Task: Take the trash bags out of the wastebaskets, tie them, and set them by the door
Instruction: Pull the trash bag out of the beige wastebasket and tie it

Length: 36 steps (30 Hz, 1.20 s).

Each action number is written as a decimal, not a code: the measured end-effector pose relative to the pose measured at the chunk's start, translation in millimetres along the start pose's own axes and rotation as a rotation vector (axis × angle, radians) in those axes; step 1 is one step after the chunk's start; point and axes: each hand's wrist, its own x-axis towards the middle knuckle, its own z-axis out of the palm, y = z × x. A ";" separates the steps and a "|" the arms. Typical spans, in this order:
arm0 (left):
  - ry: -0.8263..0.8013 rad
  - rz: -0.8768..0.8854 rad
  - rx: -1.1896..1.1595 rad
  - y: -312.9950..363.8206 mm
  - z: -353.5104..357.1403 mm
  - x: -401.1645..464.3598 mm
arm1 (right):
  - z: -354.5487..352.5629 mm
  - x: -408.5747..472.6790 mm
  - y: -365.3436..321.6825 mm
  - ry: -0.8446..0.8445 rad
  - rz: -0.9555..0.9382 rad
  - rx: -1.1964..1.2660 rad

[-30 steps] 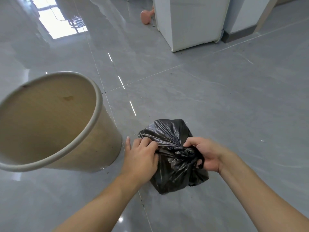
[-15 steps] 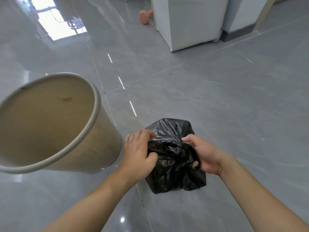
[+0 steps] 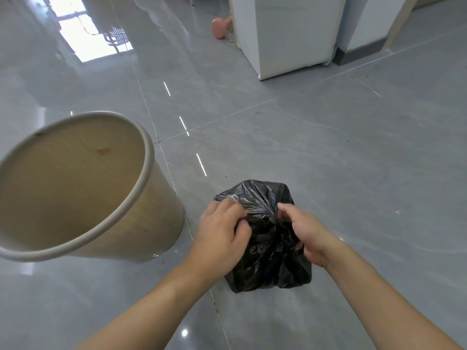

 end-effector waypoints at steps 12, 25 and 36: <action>-0.183 -0.872 -0.939 -3.6 -24.4 3.9 | -16.6 12.4 27.2 0.575 -0.888 -1.160; -0.018 -0.611 -0.120 -31.5 -4.2 1.2 | -41.0 21.9 16.7 0.385 -0.530 -1.564; -0.323 -0.134 0.652 6.7 -18.1 -3.6 | -42.5 -9.9 -5.3 -0.324 0.313 -0.652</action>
